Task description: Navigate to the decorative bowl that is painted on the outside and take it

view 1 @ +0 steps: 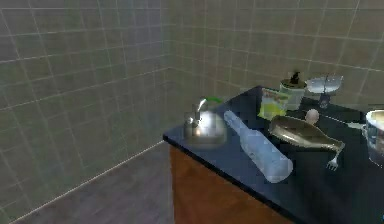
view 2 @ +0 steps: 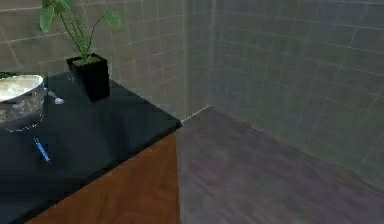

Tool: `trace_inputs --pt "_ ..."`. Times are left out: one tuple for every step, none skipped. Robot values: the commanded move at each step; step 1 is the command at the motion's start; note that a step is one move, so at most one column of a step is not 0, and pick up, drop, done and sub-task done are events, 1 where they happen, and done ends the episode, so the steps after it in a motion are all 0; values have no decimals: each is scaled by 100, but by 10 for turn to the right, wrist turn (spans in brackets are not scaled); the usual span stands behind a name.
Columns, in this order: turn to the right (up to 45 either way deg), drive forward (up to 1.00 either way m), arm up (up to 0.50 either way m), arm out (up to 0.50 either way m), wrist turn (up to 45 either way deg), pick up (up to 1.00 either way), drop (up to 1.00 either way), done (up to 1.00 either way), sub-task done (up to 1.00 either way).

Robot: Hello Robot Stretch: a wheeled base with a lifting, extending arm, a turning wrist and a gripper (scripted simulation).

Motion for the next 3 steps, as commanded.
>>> trace_inputs --pt "-360 0 0 0 0 0 0 0 0" --pt "0 0 50 0 0 0 0 0 0" --pt "0 0 38 0 0 0 0 0 0"
